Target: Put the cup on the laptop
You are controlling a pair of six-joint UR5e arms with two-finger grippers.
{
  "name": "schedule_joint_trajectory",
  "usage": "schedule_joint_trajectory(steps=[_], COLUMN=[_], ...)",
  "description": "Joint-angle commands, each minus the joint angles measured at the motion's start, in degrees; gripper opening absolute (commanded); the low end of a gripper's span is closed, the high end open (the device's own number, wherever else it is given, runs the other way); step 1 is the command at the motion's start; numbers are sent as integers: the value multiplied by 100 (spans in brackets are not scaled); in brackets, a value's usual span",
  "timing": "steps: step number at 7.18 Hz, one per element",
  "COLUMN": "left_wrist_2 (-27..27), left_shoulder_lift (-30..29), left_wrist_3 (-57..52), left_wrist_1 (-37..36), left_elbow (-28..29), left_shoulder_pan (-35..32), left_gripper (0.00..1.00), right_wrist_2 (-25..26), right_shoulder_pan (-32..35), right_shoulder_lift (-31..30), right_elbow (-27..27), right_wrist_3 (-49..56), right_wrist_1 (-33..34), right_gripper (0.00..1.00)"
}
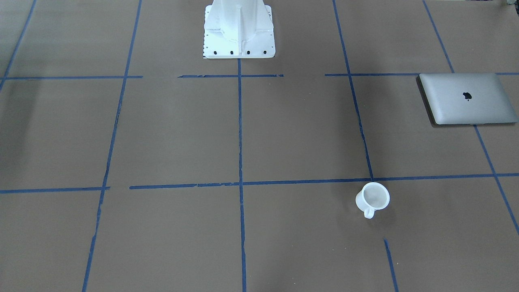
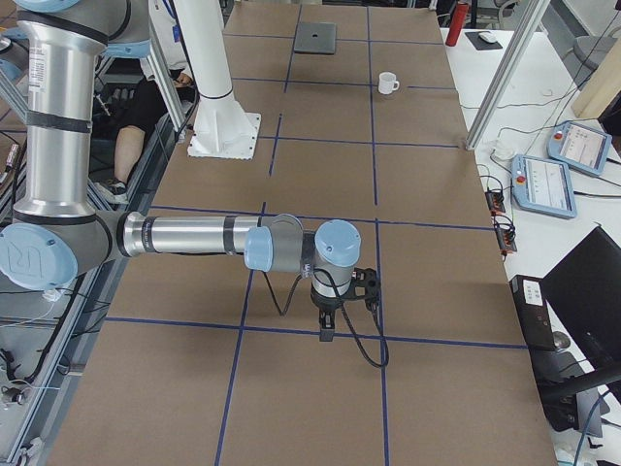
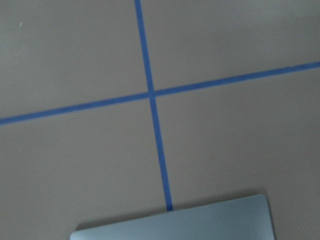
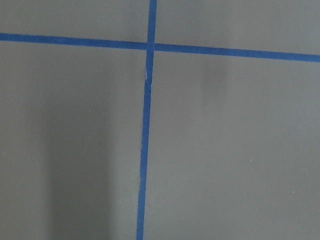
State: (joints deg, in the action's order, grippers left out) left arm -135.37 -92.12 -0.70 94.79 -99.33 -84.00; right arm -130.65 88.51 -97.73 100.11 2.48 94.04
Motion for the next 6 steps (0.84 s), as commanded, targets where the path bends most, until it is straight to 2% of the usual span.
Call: schedule_joint_trajectory(steps=[1, 2, 5, 6], left_wrist_2=[124, 316, 327, 327], left_shoulder_lift=[-1145, -1672, -3227, -3651], left_wrist_3=[131, 523, 2209, 2719], left_wrist_1=[-259, -259, -172, 177], left_elbow=[316, 718, 1939, 2483], left_shoulder_pan=[662, 970, 1727, 1920], left_gripper=[100, 100, 100, 100], right_wrist_2=[-5, 4, -5, -5], right_shoulder_pan=[0, 0, 0, 0], right_shoulder_lift=[0, 0, 0, 0], right_elbow=[0, 0, 0, 0], right_wrist_3=[-1, -2, -2, -2], right_wrist_1=[0, 0, 0, 0], right_gripper=[100, 100, 100, 100])
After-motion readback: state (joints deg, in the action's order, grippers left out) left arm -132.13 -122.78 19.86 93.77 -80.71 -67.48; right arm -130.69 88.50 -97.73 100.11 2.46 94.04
